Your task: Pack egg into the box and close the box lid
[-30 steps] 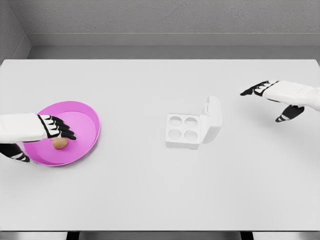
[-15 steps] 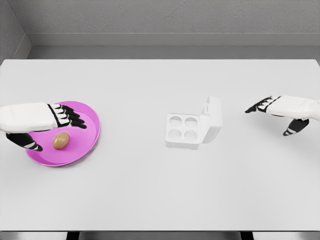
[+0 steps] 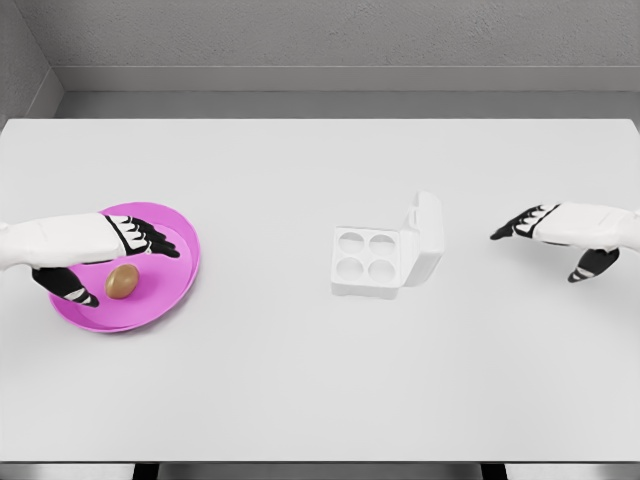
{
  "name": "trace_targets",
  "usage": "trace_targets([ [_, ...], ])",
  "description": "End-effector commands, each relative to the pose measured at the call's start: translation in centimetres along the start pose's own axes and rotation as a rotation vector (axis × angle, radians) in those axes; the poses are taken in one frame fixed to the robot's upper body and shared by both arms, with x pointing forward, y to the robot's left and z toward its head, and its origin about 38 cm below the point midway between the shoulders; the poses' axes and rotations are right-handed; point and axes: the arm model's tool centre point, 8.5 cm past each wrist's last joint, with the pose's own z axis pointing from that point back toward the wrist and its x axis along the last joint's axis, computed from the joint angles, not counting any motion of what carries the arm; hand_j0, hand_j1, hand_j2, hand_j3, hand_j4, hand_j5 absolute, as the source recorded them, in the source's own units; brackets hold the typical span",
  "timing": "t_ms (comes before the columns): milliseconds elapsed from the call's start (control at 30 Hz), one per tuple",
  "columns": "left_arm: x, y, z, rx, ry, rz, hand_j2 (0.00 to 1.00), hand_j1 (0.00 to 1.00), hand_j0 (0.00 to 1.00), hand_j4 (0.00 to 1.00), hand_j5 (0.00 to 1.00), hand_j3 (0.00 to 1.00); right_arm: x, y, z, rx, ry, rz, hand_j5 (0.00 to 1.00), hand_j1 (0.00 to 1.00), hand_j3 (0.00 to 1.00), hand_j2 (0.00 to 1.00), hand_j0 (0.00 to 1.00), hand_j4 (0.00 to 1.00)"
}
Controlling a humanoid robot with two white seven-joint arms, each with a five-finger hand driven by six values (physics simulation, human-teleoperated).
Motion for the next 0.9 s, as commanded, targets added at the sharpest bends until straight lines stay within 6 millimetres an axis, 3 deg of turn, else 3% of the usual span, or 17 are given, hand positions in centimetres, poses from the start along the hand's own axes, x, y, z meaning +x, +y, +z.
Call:
trace_targets([
  [0, -0.4, -0.3, -0.1, 0.006, 0.007, 0.020, 1.00, 1.00, 1.00, 1.00, 1.00, 1.00, -0.2, 0.2, 0.1, 0.005, 0.004, -0.006, 1.00, 1.00, 1.00, 1.00, 1.00, 1.00],
  [133, -1.1, -0.9, -1.0, 0.014, 0.011, 0.046, 1.00, 1.00, 1.00, 1.00, 1.00, 1.00, -0.2, 0.2, 0.0, 0.009, 0.001, -0.006, 1.00, 1.00, 1.00, 1.00, 1.00, 1.00],
  [867, -3.0, -2.5, -1.7, 0.009, 0.058, 0.098, 1.00, 1.00, 1.00, 1.00, 1.00, 1.00, 0.5, 0.2, -0.7, 0.012, -0.021, 0.003, 1.00, 1.00, 1.00, 1.00, 1.00, 1.00],
])
